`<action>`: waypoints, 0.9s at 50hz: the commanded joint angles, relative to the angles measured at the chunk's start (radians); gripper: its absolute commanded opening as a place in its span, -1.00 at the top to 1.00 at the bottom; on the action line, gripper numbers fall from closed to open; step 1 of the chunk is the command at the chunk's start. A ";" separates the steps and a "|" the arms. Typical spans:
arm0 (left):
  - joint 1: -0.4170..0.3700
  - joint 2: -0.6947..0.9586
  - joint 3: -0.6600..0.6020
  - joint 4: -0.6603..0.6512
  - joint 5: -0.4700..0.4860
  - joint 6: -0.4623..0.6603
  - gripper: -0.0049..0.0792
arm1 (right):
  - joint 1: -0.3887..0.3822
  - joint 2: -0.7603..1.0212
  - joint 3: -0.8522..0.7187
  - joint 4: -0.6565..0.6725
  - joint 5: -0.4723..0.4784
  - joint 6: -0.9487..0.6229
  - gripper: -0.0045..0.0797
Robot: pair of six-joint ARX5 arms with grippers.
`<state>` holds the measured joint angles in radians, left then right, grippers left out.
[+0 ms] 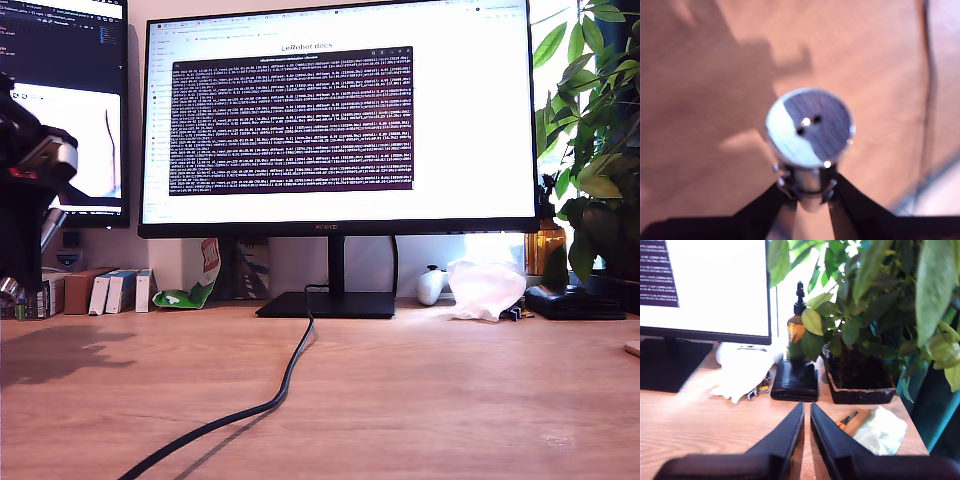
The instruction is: Pick the metallic laser pointer with your right arm, pass it to your left arm, then place it down to the left side of the table
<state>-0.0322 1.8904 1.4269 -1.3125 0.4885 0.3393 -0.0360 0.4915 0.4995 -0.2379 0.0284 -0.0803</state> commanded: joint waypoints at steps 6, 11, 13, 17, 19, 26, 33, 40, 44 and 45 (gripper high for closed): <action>0.011 0.113 0.036 -0.048 0.002 0.010 0.94 | 0.023 0.000 -0.002 0.017 -0.003 -0.026 0.92; 0.011 0.145 0.036 -0.048 -0.024 0.010 0.94 | 0.029 0.000 -0.002 0.023 -0.004 -0.026 0.92; 0.011 0.153 0.036 -0.048 -0.034 0.009 0.94 | 0.029 0.000 -0.002 0.024 -0.004 -0.026 0.92; 0.021 0.170 0.036 -0.048 -0.034 0.009 0.94 | 0.029 0.000 -0.002 0.025 -0.004 -0.026 0.92; 0.024 0.177 0.036 -0.048 -0.034 0.009 0.94 | 0.030 0.000 -0.002 0.025 -0.004 -0.026 0.92; 0.039 0.194 0.036 -0.048 -0.061 0.009 0.94 | 0.029 0.000 -0.002 0.025 -0.004 -0.026 0.92; 0.052 0.197 0.036 -0.039 -0.080 0.009 0.94 | 0.030 0.000 -0.002 0.025 -0.013 -0.026 0.92; 0.058 0.197 0.036 -0.024 -0.108 0.008 0.94 | 0.032 0.000 -0.002 0.029 -0.043 -0.026 0.92; 0.059 0.197 0.036 -0.016 -0.126 0.008 0.94 | 0.037 0.000 -0.002 0.030 -0.048 -0.026 0.92; 0.059 0.197 0.036 -0.014 -0.129 0.008 0.94 | 0.038 0.000 -0.002 0.030 -0.049 -0.026 0.92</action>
<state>0.0254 2.0521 1.4704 -1.3296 0.3641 0.3428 -0.0097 0.4919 0.4995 -0.2180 -0.0170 -0.1059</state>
